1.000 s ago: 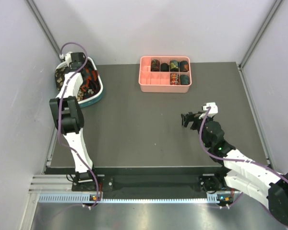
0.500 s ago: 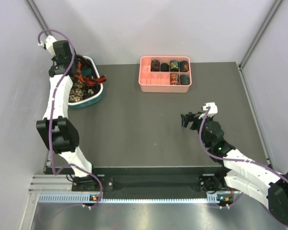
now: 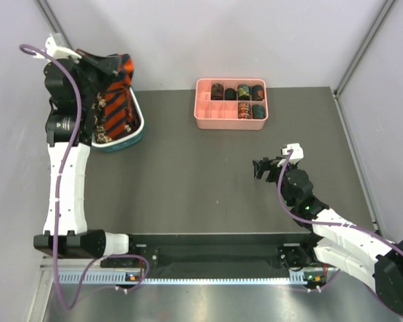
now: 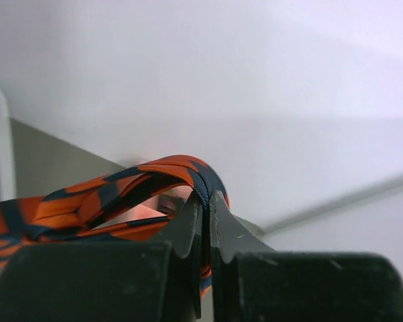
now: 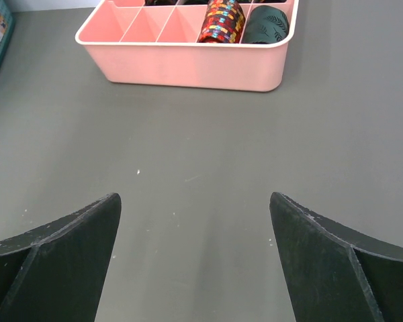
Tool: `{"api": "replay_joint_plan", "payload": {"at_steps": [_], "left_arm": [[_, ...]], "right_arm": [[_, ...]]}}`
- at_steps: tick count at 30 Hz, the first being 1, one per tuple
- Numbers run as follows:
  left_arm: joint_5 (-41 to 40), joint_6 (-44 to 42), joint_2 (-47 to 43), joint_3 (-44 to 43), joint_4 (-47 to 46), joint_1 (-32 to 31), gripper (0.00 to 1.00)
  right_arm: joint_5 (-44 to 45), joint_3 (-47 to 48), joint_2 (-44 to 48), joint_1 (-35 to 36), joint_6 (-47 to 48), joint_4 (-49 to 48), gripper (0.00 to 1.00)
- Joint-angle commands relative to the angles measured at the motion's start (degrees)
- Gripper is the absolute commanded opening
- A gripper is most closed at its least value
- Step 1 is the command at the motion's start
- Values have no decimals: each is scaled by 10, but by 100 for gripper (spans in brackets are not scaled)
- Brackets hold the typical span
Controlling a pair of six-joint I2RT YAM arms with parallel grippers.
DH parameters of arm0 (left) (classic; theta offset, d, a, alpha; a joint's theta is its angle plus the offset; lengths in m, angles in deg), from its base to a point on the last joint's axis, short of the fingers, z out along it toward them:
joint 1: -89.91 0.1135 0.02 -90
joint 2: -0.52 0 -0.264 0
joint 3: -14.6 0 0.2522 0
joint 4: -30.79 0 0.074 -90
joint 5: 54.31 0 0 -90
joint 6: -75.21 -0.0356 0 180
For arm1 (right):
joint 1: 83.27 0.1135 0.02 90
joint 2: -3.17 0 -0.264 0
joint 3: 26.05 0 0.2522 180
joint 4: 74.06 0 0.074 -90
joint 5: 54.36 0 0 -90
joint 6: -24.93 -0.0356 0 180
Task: Roll the ties
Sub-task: Move the tie to the center of the board
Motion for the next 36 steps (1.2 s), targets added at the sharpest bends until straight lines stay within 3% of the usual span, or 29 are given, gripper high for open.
{"api": "replay_joint_plan", "payload": {"at_steps": [1,4,7,12,13,14,15,17,18,21,28,31,32,36], "left_arm": [[84,50,-31,-17,-43,-89,0],[37,26,-32,-17,-43,-200,0],[54,48,-17,-12,-51,-255,0],[97,42,-17,19,-48,-276,2],[72,26,-36,64,-43,-276,8],[64,14,-45,90,-39,-275,51],[53,2,-59,134,-12,-275,74],[9,-28,-73,180,13,-275,92],[-2,-41,-90,235,19,-275,95],[-29,-53,-130,351,-11,-275,97],[-29,-82,-175,479,-32,-281,92],[-23,-95,-183,515,-52,-293,90],[-24,-94,-186,525,-60,-295,89],[-21,-86,-211,594,-112,-309,88]], "right_arm": [[-4,6,6,-1,9,-29,92],[-4,5,7,0,9,-29,92],[-4,4,10,-1,8,-29,91],[-2,2,13,-1,10,-31,91],[-1,2,13,-1,11,-30,92],[-2,1,13,0,12,-30,92],[0,1,13,0,12,-30,94],[-2,2,11,-1,12,-30,95],[-3,3,10,-1,12,-31,95],[-6,4,4,0,12,-32,95],[6,12,-13,0,0,-25,94],[25,36,-46,-5,-24,11,82],[23,43,-57,-9,-30,18,71],[15,89,-131,-42,-75,71,67]]}}
